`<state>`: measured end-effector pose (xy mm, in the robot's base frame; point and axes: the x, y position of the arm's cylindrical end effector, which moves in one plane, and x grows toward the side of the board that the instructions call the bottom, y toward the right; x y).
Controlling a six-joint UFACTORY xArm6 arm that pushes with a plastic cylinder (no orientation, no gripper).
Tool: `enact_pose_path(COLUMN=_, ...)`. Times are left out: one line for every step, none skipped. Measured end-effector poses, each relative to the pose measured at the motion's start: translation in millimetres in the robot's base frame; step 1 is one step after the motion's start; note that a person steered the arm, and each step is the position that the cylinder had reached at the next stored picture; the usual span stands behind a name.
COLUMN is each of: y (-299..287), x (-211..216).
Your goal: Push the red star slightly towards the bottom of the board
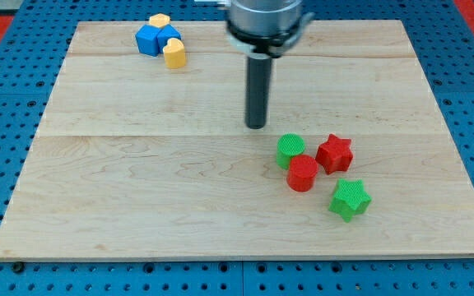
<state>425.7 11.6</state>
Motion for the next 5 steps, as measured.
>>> enact_pose_path(y=48.3, x=23.9)
enact_pose_path(y=77.3, x=33.4)
enact_pose_path(y=40.9, x=0.3)
enact_pose_path(y=81.0, x=-6.9)
enact_pose_path(y=117.6, x=3.4)
